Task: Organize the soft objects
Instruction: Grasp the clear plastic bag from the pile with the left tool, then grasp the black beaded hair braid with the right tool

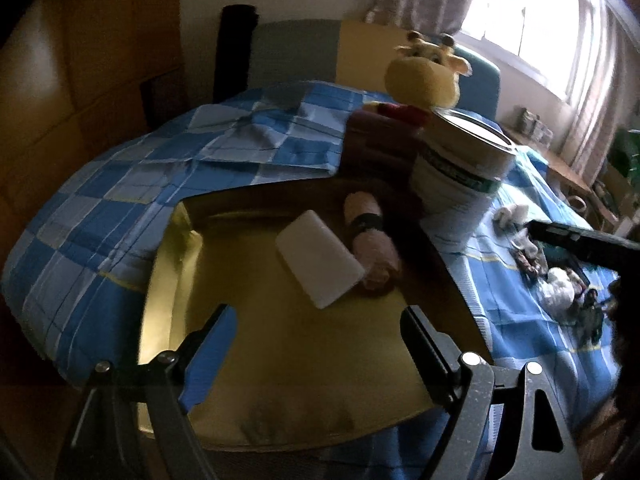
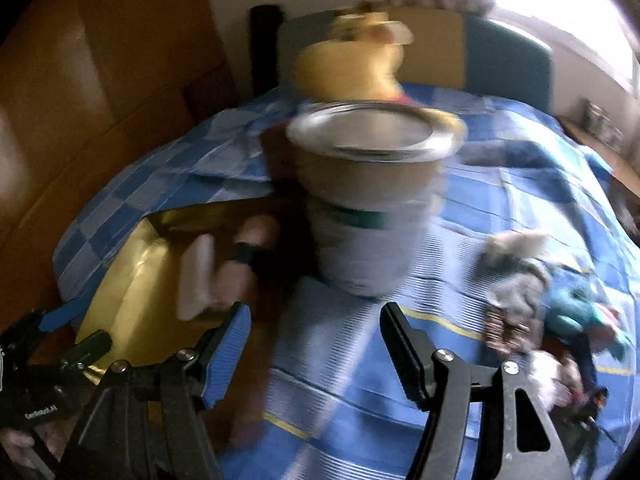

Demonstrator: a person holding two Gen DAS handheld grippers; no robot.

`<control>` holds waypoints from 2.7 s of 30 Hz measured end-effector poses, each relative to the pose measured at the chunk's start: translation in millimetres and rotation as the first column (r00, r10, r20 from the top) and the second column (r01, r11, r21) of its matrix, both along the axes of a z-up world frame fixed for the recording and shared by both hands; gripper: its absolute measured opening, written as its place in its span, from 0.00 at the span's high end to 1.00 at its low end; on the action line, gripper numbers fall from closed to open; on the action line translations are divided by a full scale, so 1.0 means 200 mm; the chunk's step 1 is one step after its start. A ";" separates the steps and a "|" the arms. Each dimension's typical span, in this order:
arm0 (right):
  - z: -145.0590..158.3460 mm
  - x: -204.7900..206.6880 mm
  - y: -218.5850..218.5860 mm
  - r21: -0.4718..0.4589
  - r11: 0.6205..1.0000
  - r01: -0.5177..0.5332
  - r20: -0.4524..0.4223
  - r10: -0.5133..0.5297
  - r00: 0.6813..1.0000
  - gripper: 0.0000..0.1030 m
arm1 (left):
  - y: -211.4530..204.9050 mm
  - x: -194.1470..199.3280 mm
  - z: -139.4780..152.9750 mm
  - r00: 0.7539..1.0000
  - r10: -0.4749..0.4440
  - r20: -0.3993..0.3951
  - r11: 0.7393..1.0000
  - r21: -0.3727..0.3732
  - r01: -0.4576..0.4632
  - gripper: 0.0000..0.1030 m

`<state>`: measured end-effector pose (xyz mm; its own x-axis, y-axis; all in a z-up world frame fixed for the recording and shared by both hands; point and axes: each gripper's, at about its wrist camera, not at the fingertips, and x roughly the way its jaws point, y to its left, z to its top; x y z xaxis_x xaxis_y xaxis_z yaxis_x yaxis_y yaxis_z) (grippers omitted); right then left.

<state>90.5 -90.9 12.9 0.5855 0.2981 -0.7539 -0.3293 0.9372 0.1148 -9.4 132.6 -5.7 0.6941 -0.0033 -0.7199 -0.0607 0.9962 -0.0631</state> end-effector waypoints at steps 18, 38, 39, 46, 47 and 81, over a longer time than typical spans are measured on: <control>-0.08 -0.22 -1.51 0.248 0.586 0.771 -0.083 -0.780 0.620 0.31 | -0.63 0.13 0.04 0.934 -0.357 -0.014 0.934 0.015 0.357 0.18; -0.18 -0.29 -1.60 0.387 0.506 0.771 -0.152 -0.789 0.595 0.31 | -1.62 0.45 -0.24 0.709 -0.693 -0.130 0.717 -0.013 0.697 0.44; -0.18 -0.29 -1.61 0.389 0.506 0.770 -0.153 -0.789 0.595 0.31 | -1.64 0.47 -0.26 0.706 -0.696 -0.135 0.713 -0.006 0.701 0.42; -0.19 -0.30 -1.63 0.416 0.482 0.771 -0.175 -0.789 0.588 0.31 | -1.81 0.59 -0.42 0.685 -0.701 -0.198 0.699 0.001 0.715 0.52; -0.19 -0.30 -1.63 0.417 0.482 0.770 -0.177 -0.789 0.589 0.31 | -1.80 0.59 -0.44 0.683 -0.701 -0.207 0.698 -0.004 0.716 0.63; -0.57 0.02 -1.41 -0.192 0.682 0.706 -0.467 -0.696 0.545 0.67 | -1.07 0.19 -0.44 0.808 -0.576 -0.121 0.816 -0.140 0.561 0.67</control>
<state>94.2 -373.3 -101.1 0.1892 -0.0351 -0.9813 0.5341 0.8423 0.0728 28.3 -82.2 -93.8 0.4302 -0.4350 -0.7910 0.4983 0.8451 -0.1937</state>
